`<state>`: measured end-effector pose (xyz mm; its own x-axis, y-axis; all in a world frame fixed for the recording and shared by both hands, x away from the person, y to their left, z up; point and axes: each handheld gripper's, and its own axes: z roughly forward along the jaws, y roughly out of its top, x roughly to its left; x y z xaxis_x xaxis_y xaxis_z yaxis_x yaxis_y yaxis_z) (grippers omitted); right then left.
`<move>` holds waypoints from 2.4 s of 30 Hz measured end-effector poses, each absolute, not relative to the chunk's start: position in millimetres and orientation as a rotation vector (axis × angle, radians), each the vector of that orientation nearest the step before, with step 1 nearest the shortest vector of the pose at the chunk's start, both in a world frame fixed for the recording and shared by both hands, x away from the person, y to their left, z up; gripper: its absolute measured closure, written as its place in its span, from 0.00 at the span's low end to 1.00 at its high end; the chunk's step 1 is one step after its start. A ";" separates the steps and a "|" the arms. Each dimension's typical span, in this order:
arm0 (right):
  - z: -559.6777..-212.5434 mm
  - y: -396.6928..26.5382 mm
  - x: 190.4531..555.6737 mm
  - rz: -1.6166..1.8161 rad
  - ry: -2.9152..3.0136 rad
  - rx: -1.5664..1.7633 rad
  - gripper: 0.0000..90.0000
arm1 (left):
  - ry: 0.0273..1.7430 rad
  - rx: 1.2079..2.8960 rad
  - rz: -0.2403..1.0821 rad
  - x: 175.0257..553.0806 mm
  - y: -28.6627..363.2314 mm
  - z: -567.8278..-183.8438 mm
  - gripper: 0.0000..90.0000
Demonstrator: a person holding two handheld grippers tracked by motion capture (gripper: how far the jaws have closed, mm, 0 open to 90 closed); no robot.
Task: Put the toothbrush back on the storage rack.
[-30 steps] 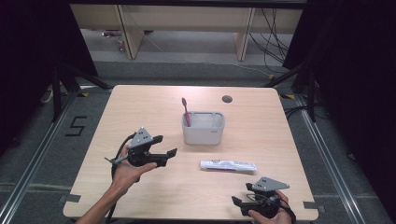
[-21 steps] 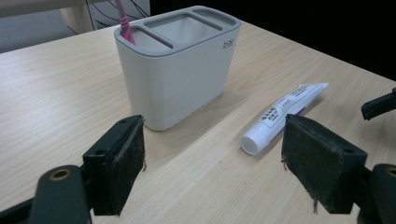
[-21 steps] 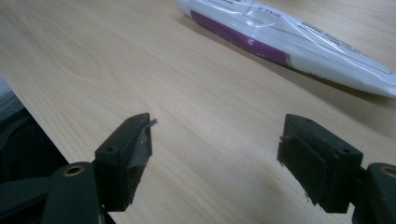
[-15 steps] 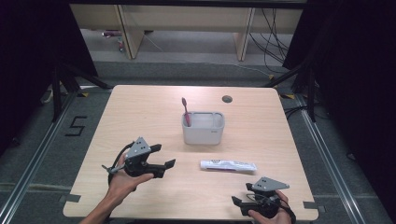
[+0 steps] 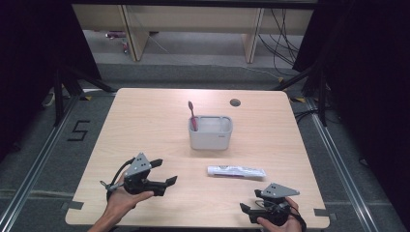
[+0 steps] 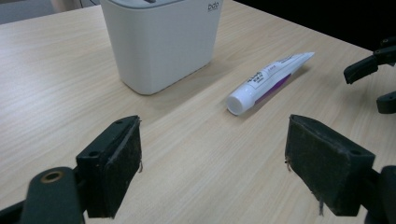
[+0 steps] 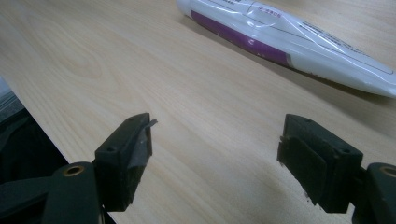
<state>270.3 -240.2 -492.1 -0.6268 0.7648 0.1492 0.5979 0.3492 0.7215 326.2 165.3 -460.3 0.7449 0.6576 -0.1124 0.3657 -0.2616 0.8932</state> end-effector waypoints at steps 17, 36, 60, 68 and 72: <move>-492.7 -241.4 271.8 1.122 2.395 1.204 0.29 | 0.798 1.901 0.331 305.0 183.7 -473.8 0.19; -493.6 -240.7 270.2 1.160 2.412 1.268 0.29 | 0.796 1.977 0.311 282.8 191.7 -487.4 0.19; -493.6 -241.7 270.6 1.148 2.402 1.243 0.29 | 0.820 2.052 0.311 257.7 205.7 -499.6 0.19; -494.3 -241.5 271.1 1.138 2.401 1.229 0.29 | 0.788 2.149 0.327 248.9 207.4 -504.4 0.19; -494.6 -241.2 271.7 1.132 2.401 1.226 0.29 | 0.783 2.120 0.327 247.1 206.2 -505.1 0.19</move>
